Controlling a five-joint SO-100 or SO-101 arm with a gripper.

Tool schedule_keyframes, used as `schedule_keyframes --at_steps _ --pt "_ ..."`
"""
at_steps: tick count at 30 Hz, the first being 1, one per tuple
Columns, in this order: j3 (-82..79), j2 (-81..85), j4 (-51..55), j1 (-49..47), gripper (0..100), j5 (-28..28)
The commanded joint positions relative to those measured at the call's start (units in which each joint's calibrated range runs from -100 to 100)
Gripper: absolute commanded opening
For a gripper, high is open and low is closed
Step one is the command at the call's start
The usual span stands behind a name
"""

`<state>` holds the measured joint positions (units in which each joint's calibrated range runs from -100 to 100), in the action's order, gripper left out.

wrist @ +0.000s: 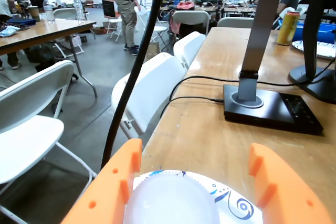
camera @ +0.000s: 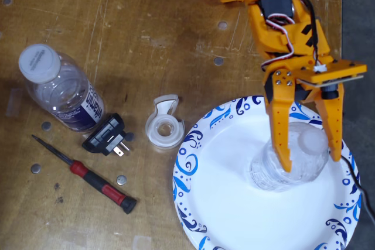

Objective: Move the bottles to the plate

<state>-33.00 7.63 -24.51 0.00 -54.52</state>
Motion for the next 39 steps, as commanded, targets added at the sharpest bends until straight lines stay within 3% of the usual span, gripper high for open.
schedule_keyframes --at_steps 1,15,23,31,39 --pt "0.6 0.8 -1.0 0.3 23 -0.1" --pt "-6.7 17.6 -0.1 4.4 22 -0.1" --pt "-20.1 32.0 0.0 27.1 23 0.2" --pt "-22.0 31.9 0.0 47.1 23 0.3" --pt "-19.8 27.0 -1.1 53.7 28 0.2"
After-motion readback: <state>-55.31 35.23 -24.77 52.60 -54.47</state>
